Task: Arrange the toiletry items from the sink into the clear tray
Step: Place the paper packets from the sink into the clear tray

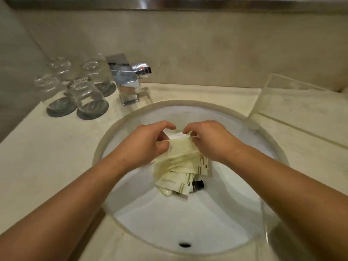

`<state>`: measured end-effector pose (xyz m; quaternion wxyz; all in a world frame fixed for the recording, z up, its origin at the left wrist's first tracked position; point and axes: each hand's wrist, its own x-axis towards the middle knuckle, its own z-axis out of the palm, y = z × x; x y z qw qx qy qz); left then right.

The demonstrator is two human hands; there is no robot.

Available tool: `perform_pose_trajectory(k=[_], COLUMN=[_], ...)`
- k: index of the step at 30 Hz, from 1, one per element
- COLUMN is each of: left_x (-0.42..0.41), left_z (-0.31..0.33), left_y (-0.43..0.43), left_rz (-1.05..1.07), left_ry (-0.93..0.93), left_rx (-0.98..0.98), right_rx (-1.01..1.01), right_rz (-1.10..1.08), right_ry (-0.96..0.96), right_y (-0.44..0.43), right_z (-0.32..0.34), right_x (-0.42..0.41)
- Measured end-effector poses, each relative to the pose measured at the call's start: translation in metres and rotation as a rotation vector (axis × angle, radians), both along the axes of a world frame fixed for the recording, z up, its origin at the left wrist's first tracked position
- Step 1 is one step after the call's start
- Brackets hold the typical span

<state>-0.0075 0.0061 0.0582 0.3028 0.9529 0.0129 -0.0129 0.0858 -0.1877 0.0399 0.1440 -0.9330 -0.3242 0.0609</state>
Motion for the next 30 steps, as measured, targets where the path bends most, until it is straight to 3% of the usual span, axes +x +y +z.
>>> perform_pose_trajectory(k=[5,9,16,30], left_x=[-0.046,-0.086,-0.116,-0.088], left_z=[0.028,0.045,0.06,0.04], left_y=[-0.018,-0.044,-0.106,-0.215], left_rz=[-0.02,-0.009,-0.141,-0.402], left_ry=[-0.165,-0.297,-0.335,-0.24], left_rx=[0.007,-0.161,-0.283,-0.229], right_rx=[0.137,0.308,0.282,0.267], right_rz=[-0.04,-0.133,-0.267,-0.511], right_ry=[-0.158,-0.259,-0.327,-0.142], right_y=[-0.023,-0.053,-0.128,-0.247], right_z=[0.036,0.061,0.086,0.064], right_x=[-0.057,-0.116,-0.177,-0.207])
